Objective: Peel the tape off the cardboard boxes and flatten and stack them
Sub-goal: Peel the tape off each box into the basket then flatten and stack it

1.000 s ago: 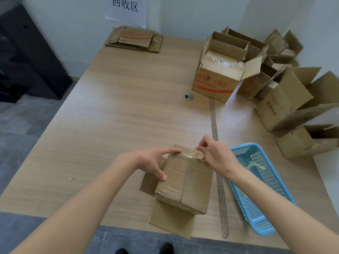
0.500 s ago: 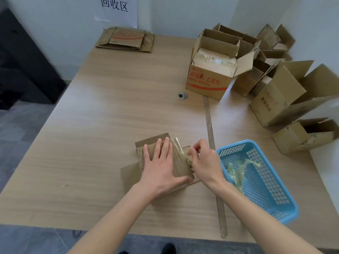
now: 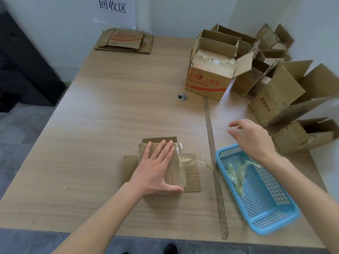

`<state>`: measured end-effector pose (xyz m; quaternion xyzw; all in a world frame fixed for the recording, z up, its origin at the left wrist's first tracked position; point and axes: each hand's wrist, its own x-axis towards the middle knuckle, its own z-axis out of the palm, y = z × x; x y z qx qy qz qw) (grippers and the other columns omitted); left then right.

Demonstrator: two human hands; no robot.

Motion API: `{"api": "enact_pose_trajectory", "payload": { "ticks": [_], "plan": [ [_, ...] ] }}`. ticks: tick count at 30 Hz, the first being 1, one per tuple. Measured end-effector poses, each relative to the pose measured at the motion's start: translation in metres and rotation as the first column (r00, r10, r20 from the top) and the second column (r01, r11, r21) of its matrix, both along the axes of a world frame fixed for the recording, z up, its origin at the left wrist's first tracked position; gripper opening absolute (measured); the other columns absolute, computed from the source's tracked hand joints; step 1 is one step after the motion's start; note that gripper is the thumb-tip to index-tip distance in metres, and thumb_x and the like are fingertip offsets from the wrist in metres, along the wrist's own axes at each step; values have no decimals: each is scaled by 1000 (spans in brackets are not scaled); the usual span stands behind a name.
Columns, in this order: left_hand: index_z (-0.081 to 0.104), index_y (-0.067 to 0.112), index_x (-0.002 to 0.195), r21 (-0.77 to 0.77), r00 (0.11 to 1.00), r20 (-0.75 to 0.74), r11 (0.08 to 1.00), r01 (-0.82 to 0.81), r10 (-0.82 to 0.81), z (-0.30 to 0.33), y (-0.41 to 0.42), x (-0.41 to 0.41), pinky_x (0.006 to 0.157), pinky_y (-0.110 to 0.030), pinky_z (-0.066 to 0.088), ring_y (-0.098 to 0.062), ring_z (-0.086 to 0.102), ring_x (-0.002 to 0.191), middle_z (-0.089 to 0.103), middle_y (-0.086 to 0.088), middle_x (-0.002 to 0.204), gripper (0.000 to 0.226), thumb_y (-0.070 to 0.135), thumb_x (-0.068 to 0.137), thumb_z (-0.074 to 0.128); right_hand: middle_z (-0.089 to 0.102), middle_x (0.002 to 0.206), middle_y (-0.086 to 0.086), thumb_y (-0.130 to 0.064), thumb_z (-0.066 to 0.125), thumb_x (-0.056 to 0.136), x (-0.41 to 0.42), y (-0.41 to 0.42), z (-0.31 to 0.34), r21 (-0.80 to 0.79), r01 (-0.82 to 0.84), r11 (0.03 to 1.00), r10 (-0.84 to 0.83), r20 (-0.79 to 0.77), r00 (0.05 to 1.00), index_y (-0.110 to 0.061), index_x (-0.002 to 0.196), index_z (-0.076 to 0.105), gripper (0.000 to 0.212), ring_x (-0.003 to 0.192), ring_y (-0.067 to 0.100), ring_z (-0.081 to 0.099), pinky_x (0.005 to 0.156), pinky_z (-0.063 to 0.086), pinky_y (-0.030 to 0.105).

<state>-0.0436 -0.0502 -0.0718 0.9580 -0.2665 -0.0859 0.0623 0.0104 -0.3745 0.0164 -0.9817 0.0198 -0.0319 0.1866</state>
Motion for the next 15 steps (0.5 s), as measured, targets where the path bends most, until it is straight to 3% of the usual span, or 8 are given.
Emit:
{"api": "enact_pose_trajectory", "payload": {
  "ticks": [3, 6, 9, 12, 15],
  "plan": [
    [-9, 14, 162, -1, 1000, -14, 1000, 2, -2, 2, -2, 6, 124, -58, -9, -14, -25, 153, -19, 5, 169, 145, 110, 58, 22, 62, 126, -16, -44, 57, 97, -29, 18, 4, 27, -351, 936, 350, 17, 937, -32, 126, 61, 32, 112, 7, 61, 88, 51, 32],
    [-13, 14, 161, -14, 999, -33, 999, 41, -42, 7, 0, 17, 123, -56, -13, -12, -31, 151, -25, 6, 167, 149, 111, 55, 27, 55, 146, -10, -34, 60, 99, -64, 60, -19, 21, -699, 715, 699, -47, 714, -26, 140, 58, 42, 137, 10, 49, 113, 41, 31],
    [-8, 16, 163, -35, 995, -43, 995, 93, -95, 12, 8, 27, 123, -51, -17, -10, -29, 151, -21, 8, 168, 150, 108, 53, 37, 42, 158, -8, -39, 51, 103, -76, 91, -44, -51, -822, 567, 812, -134, 568, -24, 148, 51, 47, 150, 10, 32, 125, 23, 32],
    [-3, 18, 164, -63, 993, -31, 992, 112, -114, 12, 13, 28, 124, -50, -15, -9, -23, 153, -14, 9, 170, 148, 106, 53, 43, 62, 133, -5, -38, 57, 101, -77, 102, -56, -126, -818, 562, 824, -4, 567, -23, 123, 67, 28, 126, 14, 57, 108, 45, 35],
    [-1, 19, 164, -95, 995, -24, 991, 99, -102, 8, 14, 27, 125, -51, -10, -9, -21, 154, -11, 10, 170, 147, 106, 53, 41, 62, 104, -9, -36, 64, 96, -71, 106, -56, -221, -805, 551, 828, 23, 560, -26, 101, 66, 11, 101, 14, 62, 88, 49, 31]
  ]
}}
